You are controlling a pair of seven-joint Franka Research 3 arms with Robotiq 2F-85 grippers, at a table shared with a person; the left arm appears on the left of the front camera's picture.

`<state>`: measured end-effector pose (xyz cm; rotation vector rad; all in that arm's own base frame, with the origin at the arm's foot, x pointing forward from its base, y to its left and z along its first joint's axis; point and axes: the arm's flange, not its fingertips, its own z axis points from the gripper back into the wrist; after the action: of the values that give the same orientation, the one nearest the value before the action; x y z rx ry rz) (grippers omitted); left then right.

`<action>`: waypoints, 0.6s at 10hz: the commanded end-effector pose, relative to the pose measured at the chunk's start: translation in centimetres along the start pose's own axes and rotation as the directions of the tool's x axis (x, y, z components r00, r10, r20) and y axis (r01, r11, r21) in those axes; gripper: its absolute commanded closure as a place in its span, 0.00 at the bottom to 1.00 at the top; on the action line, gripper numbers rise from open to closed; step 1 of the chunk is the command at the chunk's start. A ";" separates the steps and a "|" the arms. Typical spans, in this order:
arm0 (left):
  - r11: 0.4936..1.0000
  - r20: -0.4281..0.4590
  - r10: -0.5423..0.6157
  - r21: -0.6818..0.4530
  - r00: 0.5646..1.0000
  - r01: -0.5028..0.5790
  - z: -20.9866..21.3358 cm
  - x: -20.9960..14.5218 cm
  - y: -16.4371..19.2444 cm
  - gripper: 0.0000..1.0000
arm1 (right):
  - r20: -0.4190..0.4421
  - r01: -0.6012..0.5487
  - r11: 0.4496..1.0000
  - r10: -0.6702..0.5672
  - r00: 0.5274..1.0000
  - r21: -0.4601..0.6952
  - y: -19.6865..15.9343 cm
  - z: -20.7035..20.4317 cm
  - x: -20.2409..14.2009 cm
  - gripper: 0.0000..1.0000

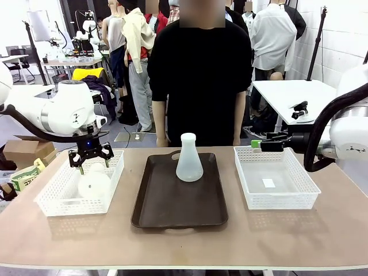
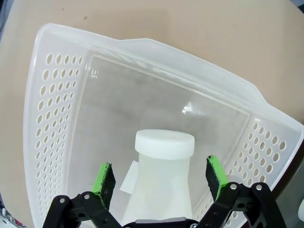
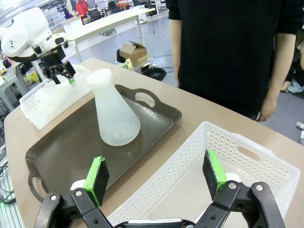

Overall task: Prepare the laboratory tools.
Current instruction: Pick up the Big flask that the person points to.

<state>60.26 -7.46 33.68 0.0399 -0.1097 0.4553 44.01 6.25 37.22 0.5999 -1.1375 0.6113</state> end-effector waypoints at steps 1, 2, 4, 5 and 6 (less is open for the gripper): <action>0.999 -0.031 0.007 -0.038 0.999 -0.009 0.0 1.0 -0.4 0.00 | -0.007 0.009 1.000 -0.009 1.000 -0.007 0.2 0.1 -0.1 0.00; 0.999 -0.043 0.006 -0.054 0.999 -0.009 -0.2 1.2 -0.3 0.00 | -0.007 0.009 1.000 -0.009 1.000 -0.007 0.2 0.1 -0.1 0.00; 0.999 -0.054 -0.018 -0.051 0.998 0.016 -0.3 1.3 -0.2 0.13 | -0.007 0.009 1.000 -0.009 1.000 -0.007 0.2 0.1 -0.1 0.00; 0.999 -0.059 -0.014 -0.042 0.998 0.011 -0.3 1.3 -0.1 0.32 | -0.007 0.009 1.000 -0.009 1.000 -0.007 0.2 0.1 -0.1 0.00; 1.000 -0.055 -0.010 -0.027 0.998 0.009 -0.5 1.3 0.1 0.50 | -0.007 0.009 1.000 -0.009 1.000 -0.007 0.2 0.1 -0.1 0.00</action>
<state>60.92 -7.13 33.13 -0.0033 -0.0789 0.4570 44.01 6.26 37.22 0.6000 -1.1374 0.6114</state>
